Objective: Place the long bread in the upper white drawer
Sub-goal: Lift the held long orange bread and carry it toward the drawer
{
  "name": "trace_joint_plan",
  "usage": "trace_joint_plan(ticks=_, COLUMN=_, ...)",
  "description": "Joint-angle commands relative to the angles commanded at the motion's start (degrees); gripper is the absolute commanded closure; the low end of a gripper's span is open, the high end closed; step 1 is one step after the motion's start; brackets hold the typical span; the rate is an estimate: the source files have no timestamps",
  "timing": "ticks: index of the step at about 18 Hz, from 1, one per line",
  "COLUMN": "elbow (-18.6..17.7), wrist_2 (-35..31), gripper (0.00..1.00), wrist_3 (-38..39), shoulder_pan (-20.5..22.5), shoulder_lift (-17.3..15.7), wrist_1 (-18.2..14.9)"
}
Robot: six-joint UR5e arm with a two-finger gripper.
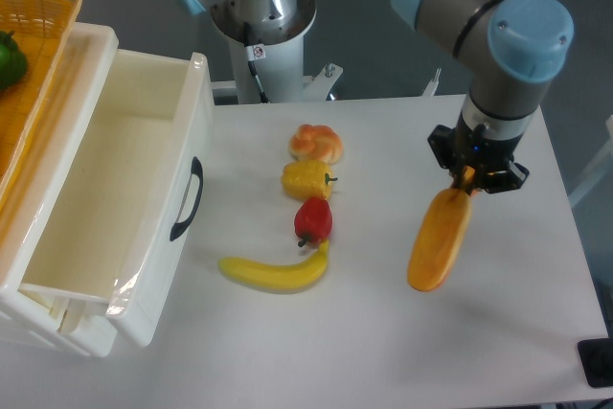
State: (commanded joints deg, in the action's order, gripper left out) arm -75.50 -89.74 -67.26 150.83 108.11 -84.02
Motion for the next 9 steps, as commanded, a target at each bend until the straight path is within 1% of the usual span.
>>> trace_joint_plan(ticks=2, elbow=-0.35, wrist_2=3.06, gripper=1.00, wrist_3=3.95, shoulder_pan=-0.89, shoulder_lift=-1.40, wrist_1=0.00)
trace_joint_plan(ticks=4, elbow=-0.35, wrist_2=6.49, gripper=1.00, wrist_3=7.48, shoulder_pan=-1.24, shoulder_lift=-1.94, wrist_1=0.00)
trace_joint_plan(ticks=6, elbow=-0.44, wrist_2=8.00, gripper=1.00, wrist_3=10.63, shoulder_pan=-2.46, shoulder_lift=-3.86, wrist_1=-0.18)
trace_joint_plan(ticks=8, elbow=-0.44, wrist_2=9.32, gripper=1.00, wrist_3=15.73, shoulder_pan=-4.40, shoulder_lift=-5.18, wrist_1=-0.70)
trace_joint_plan(ticks=9, elbow=-0.44, wrist_2=9.49, gripper=1.00, wrist_3=17.32, shoulder_pan=-5.36, shoulder_lift=-6.32, wrist_1=-1.49)
